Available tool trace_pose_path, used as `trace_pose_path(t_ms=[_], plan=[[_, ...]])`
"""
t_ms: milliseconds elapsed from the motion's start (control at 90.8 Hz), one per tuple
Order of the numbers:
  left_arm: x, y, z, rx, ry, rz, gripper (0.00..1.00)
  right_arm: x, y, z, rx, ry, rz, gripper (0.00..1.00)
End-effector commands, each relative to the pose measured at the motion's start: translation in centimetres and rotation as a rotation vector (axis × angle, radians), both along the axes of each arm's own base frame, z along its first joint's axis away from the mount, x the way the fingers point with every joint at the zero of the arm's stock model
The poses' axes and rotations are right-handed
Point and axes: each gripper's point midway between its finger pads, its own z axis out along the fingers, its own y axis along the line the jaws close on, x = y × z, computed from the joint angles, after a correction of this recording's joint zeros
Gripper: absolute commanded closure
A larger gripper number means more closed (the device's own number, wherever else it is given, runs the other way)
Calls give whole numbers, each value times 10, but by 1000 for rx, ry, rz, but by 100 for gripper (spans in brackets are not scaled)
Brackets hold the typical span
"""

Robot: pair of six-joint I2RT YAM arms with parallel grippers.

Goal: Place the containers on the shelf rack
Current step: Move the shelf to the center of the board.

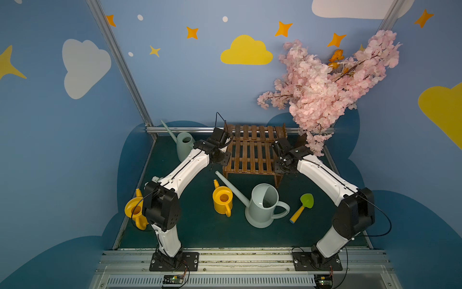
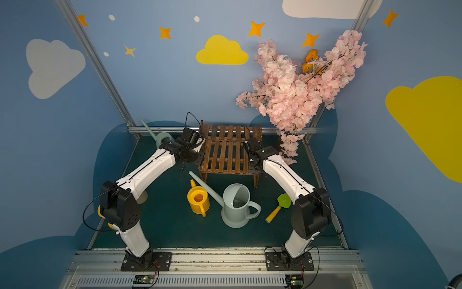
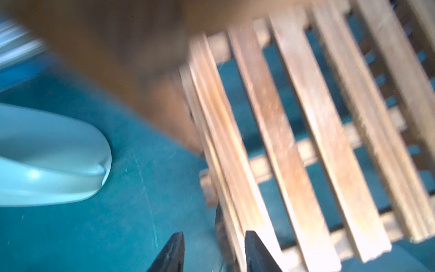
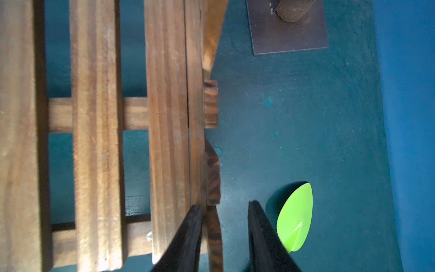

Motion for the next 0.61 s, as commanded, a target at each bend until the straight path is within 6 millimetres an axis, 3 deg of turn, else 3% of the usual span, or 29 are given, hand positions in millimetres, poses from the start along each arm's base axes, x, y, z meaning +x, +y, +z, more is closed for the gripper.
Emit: trace_pose_path(t_ms=[0,132,275,595], plan=[[-10,5,3,6,2,-8,53,-4,0,-7,-4,45,-1,67],[-12,7,4,12,-11,-16,53,-4,0,-5,7,32,-5,70],[-13,5,-8,2,9,-22,54,-4,2,-8,5,37,-2,74],[6,6,-18,-15,0,10,61,-1,8,-11,2,31,-1,78]])
